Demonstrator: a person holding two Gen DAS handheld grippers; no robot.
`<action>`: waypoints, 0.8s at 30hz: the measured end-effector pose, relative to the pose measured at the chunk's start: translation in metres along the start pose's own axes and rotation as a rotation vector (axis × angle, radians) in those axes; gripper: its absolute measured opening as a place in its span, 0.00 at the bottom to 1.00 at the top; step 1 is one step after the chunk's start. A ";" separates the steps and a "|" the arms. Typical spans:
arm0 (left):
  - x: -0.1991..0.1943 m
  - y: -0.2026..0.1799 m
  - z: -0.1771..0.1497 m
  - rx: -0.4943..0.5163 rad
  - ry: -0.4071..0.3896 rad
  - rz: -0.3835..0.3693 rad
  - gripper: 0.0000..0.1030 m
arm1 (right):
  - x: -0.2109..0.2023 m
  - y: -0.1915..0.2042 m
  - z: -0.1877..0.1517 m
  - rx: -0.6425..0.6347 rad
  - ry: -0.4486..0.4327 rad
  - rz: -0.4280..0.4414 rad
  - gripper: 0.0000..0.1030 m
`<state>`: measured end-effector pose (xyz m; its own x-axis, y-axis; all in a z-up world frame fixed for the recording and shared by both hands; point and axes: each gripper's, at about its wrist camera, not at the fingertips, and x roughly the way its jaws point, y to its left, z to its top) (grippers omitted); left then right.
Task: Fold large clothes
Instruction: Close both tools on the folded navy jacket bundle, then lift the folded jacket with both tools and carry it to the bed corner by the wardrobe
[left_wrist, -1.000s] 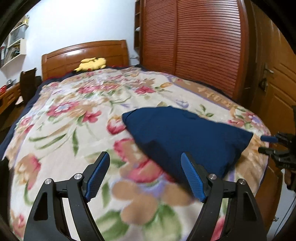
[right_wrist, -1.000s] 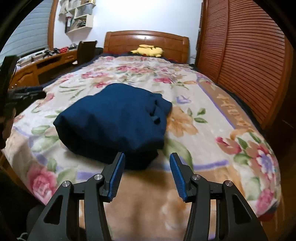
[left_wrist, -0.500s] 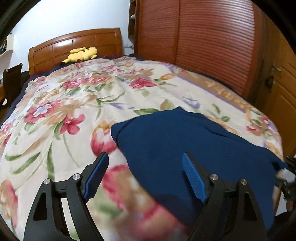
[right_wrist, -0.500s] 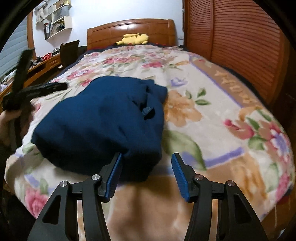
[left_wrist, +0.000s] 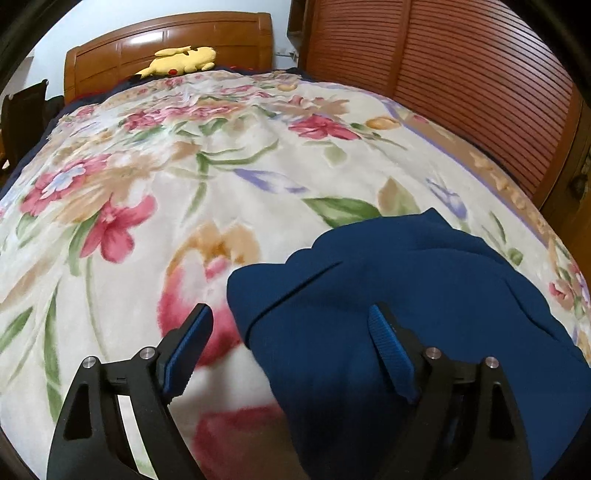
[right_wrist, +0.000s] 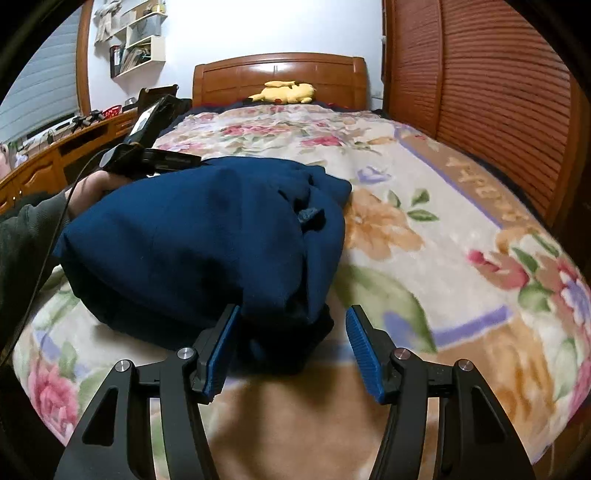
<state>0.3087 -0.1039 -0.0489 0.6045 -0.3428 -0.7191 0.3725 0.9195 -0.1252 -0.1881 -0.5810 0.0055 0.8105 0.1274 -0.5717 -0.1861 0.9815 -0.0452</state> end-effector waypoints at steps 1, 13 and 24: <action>0.001 0.000 0.000 -0.010 0.003 -0.006 0.84 | 0.001 -0.001 -0.001 0.001 0.004 0.004 0.59; 0.003 -0.006 0.005 -0.063 0.107 -0.071 0.25 | 0.017 -0.030 -0.010 0.190 0.037 0.228 0.41; -0.066 -0.051 0.027 0.053 0.000 0.087 0.11 | -0.013 -0.042 0.010 0.091 -0.138 0.177 0.09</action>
<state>0.2690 -0.1336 0.0238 0.6364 -0.2623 -0.7254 0.3555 0.9343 -0.0259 -0.1852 -0.6225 0.0235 0.8392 0.3105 -0.4465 -0.2863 0.9502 0.1229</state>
